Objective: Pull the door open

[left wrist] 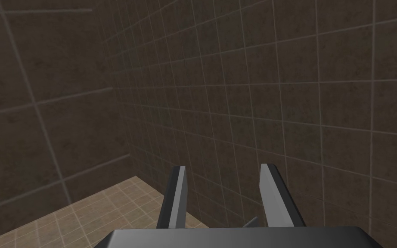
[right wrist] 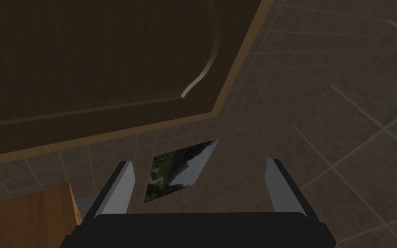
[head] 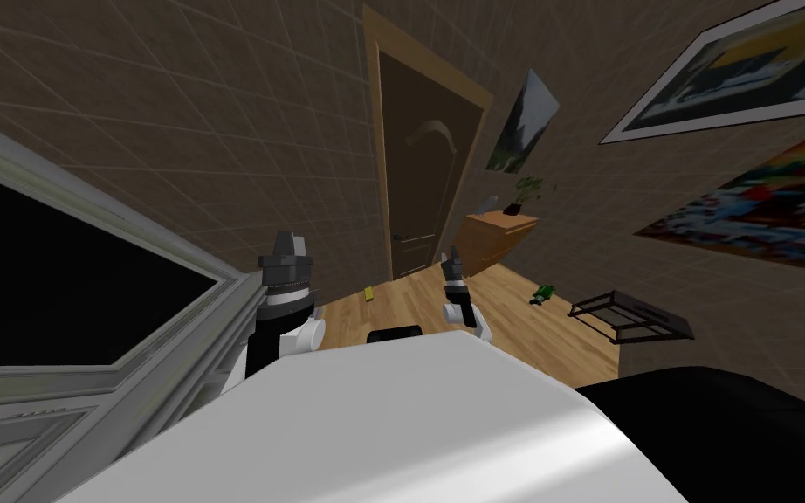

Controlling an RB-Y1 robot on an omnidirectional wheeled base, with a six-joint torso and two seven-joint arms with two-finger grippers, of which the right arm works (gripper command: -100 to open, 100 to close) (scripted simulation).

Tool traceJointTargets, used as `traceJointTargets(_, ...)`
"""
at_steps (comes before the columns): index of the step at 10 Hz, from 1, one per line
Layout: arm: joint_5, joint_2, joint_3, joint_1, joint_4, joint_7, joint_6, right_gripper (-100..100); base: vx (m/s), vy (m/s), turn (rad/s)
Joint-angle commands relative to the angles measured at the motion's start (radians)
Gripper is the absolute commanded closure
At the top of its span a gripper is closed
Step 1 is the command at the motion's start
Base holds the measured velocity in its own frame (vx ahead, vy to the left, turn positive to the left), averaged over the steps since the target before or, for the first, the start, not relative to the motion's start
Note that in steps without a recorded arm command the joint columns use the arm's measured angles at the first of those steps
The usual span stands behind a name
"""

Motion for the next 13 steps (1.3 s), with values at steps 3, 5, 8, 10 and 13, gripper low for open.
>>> traceJointTargets(3,-0.007,-0.016,-0.005,-0.044,0.105,-0.001,-0.011,-100,0.066,-0.009,0.094)
traceJointTargets(5,-0.014,-0.029,-0.01,-0.078,0.169,-0.003,-0.019,-100,0.082,-0.015,0.167)
traceJointTargets(8,-0.017,-0.036,-0.012,-0.095,0.229,-0.004,-0.024,-100,0.055,-0.022,0.073)
traceJointTargets(10,-0.021,-0.043,-0.015,-0.113,0.271,-0.005,-0.028,-100,0.046,-0.006,0.077)
traceJointTargets(13,-0.027,-0.056,-0.02,-0.148,0.356,-0.006,-0.037,-100,0.049,-0.016,0.097)
